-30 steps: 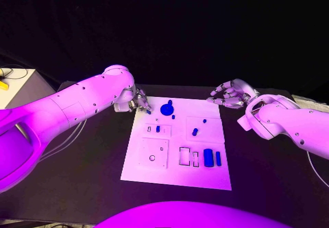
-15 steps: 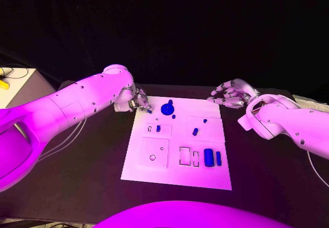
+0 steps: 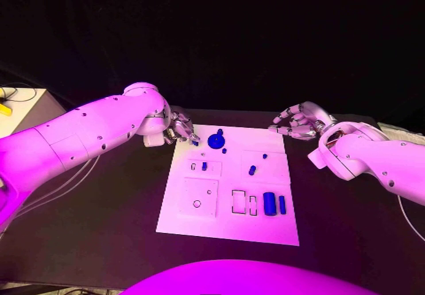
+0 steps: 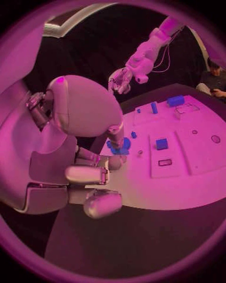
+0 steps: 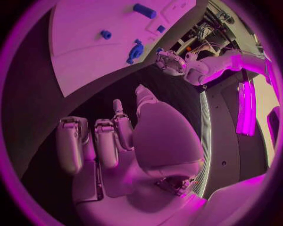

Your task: Assemble the parts on the task board

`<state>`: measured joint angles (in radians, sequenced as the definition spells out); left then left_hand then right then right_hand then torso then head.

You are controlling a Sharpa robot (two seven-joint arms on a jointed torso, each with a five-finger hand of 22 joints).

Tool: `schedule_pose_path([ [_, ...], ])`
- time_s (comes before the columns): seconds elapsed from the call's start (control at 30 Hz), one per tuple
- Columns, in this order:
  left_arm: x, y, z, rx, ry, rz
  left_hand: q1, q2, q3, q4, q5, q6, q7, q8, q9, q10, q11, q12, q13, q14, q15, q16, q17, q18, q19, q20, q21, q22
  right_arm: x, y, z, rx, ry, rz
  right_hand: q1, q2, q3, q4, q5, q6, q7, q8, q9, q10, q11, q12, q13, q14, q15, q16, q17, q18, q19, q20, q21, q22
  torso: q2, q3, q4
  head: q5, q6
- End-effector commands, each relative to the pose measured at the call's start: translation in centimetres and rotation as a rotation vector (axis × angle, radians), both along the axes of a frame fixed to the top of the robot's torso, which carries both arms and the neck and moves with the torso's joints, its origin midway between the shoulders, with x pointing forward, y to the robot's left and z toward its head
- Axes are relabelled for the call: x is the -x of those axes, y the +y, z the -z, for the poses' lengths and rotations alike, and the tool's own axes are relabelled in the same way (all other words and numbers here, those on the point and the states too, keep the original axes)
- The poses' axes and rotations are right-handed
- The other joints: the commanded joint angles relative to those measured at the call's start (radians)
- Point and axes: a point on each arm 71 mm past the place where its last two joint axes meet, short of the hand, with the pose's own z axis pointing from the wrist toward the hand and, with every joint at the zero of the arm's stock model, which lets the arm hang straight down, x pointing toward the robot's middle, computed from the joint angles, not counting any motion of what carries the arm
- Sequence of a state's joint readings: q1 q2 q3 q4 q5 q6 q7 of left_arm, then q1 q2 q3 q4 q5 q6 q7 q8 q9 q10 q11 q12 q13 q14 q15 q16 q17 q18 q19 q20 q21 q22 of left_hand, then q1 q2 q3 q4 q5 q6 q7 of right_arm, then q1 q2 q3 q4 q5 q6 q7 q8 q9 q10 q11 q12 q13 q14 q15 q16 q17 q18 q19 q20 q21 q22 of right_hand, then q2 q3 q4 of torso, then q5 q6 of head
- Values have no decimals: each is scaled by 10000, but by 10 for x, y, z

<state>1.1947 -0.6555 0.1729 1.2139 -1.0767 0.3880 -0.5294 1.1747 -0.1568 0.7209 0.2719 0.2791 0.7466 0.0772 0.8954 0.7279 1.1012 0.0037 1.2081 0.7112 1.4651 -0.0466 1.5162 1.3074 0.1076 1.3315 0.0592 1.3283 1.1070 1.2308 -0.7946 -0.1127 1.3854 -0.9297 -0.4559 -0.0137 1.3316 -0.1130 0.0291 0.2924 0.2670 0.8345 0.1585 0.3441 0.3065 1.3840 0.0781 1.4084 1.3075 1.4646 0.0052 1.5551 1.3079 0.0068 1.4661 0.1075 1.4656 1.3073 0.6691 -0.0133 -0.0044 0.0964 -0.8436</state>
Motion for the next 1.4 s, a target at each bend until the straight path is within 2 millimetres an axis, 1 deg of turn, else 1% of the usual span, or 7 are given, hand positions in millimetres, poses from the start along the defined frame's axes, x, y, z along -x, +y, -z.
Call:
schedule_pose_path([
  [0.03,6,-5,-5,481,-419,-99,-120,-6,2023,-1954,26,95,14,21,-23,98,10,47,31,693,-71,67,1687,-113,62,-10,70,23,1,1,0,34,-66,-132,-24,41,7,-24,32,-47,7,69,14,-49,-8,-40,921,981,-48,-37,2351,177,698,-73,-35,2043,-11,-9,11,26,7],
  [0.13,15,-6,-6,420,-581,84,-145,-24,2061,-1976,29,122,4,25,-27,146,0,62,67,704,-79,79,1709,-121,85,-18,92,61,1,0,0,33,-53,-129,-24,41,7,-24,32,-47,7,69,14,-49,-8,-40,921,981,-48,-37,2351,177,698,-73,-35,2043,-10,-11,-2,38,9],
  [0.37,29,-8,-2,44,-923,377,-173,-46,2098,-1995,28,149,-6,28,-31,188,-9,70,90,718,-87,93,1737,-131,114,-25,120,110,2,0,1,37,-34,-114,-30,41,6,-21,37,-46,6,73,15,-55,-8,-44,916,979,-49,-43,2344,180,693,-74,-49,2035,-12,-4,7,87,1],
  [0.6,41,-7,12,-324,-1018,510,-202,-69,2148,-2016,25,183,-19,31,-37,245,-21,83,130,735,-96,110,1771,-140,141,-34,146,155,2,-2,2,40,-35,-84,-30,41,6,-21,37,-46,6,73,15,-55,-8,-44,916,979,-49,-43,2344,180,693,-74,-49,2035,11,1,-10,114,-2],
  [0.87,49,-7,25,-543,-966,576,-214,-81,2172,-2028,24,199,-25,31,-41,268,-27,86,140,738,-101,112,1776,-143,152,-39,156,171,2,-3,2,26,-111,-32,-37,42,4,-19,43,-46,5,77,16,-77,-9,-64,894,977,-49,-48,2337,187,684,-75,-78,2020,28,-3,-28,138,-37],
  [0.97,52,-7,27,-575,-957,589,-220,-89,2187,-2036,24,209,-29,31,-43,284,-31,89,149,744,-105,120,1790,-143,154,-42,158,172,1,-4,1,-31,-215,-6,-37,42,5,-20,47,-48,6,77,16,-179,-9,-153,803,943,-50,-129,2222,245,601,-75,-338,1879,28,-4,-14,129,-56],
  [1.4,58,-6,31,-768,-785,691,-234,-96,2215,-2043,24,225,-34,31,-47,308,-36,92,164,749,-110,123,1798,-149,172,-46,174,202,1,-5,-1,-205,-515,71,-12,63,34,-29,75,-92,10,91,16,-577,-7,-510,448,848,-52,-346,1937,378,387,-74,-963,1545,22,-8,-15,149,-114],
])
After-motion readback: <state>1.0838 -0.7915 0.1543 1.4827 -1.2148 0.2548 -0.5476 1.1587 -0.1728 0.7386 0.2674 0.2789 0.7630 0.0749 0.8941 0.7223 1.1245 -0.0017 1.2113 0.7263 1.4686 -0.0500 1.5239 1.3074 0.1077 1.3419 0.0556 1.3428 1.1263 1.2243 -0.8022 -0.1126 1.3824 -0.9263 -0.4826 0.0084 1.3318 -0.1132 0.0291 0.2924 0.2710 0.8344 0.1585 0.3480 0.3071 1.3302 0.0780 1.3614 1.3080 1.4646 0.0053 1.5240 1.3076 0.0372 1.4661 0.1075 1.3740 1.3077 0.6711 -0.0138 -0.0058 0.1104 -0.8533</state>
